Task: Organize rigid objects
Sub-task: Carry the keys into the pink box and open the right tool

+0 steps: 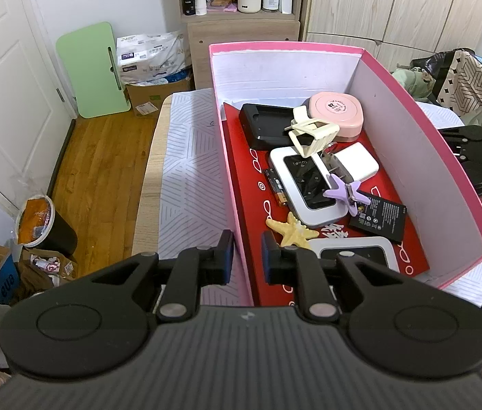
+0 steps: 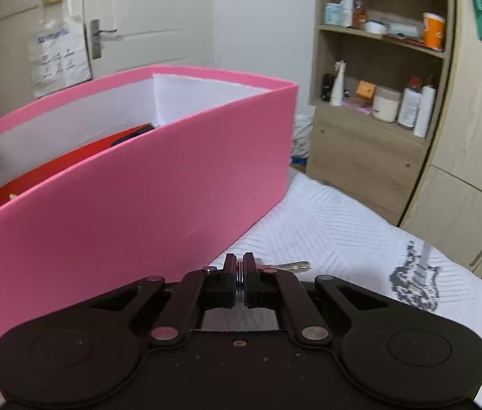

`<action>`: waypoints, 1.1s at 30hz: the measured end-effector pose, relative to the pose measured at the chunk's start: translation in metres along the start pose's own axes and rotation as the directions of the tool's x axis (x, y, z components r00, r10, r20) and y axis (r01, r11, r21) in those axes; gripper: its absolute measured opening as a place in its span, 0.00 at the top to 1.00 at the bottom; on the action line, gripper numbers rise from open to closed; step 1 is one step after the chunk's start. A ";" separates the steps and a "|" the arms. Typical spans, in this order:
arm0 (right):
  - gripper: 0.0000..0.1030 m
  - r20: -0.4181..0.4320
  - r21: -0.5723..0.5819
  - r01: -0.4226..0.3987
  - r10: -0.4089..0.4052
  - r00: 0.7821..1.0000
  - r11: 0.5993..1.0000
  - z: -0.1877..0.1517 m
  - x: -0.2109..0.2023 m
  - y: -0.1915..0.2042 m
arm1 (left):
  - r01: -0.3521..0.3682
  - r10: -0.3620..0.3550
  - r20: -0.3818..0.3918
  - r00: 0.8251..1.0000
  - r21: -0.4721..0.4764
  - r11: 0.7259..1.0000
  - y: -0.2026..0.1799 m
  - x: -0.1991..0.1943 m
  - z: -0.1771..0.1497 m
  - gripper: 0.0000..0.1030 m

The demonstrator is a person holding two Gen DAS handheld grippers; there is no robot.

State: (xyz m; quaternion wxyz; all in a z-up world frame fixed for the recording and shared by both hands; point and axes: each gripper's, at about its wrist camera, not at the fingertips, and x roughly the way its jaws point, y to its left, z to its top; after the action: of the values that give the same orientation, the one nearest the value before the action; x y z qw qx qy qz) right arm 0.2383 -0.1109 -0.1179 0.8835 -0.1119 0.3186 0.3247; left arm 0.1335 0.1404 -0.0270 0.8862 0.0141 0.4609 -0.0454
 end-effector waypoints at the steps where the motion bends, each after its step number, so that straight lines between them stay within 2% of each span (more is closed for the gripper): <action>1: 0.96 0.008 0.010 0.006 -0.006 1.000 1.000 -0.001 -0.003 -0.001 | 0.000 0.000 -0.001 1.000 0.000 1.000 0.000 0.000 0.000 0.85; 6: 0.96 0.049 0.046 0.017 -0.019 0.999 0.999 -0.001 -0.017 -0.006 | -0.001 0.001 -0.001 1.000 0.002 1.000 -0.001 0.000 0.000 0.85; 16: 0.96 0.126 0.033 0.041 -0.045 0.991 0.999 0.011 -0.057 0.003 | -0.008 0.008 0.005 1.000 0.001 1.000 -0.002 -0.002 -0.001 0.85; 21: 0.96 0.160 0.083 0.026 -0.039 0.986 0.996 0.020 -0.075 0.004 | -0.006 0.006 0.011 1.000 -0.005 1.000 -0.002 -0.002 -0.002 0.84; 27: 0.96 0.217 0.110 0.028 -0.052 0.975 0.994 0.032 -0.097 0.010 | -0.001 0.001 0.013 1.000 -0.011 1.000 -0.001 -0.002 -0.002 0.84; 33: 0.96 0.283 0.083 0.008 -0.031 0.959 0.997 0.056 -0.122 0.024 | 0.005 -0.005 0.019 1.000 -0.017 1.000 0.000 -0.002 -0.003 0.84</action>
State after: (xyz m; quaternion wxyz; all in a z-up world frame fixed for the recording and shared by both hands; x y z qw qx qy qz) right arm 0.1786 -0.1314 0.0033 0.9270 -0.0317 0.2003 0.3155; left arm 0.1295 0.1410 -0.0269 0.8904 0.0049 0.4530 -0.0439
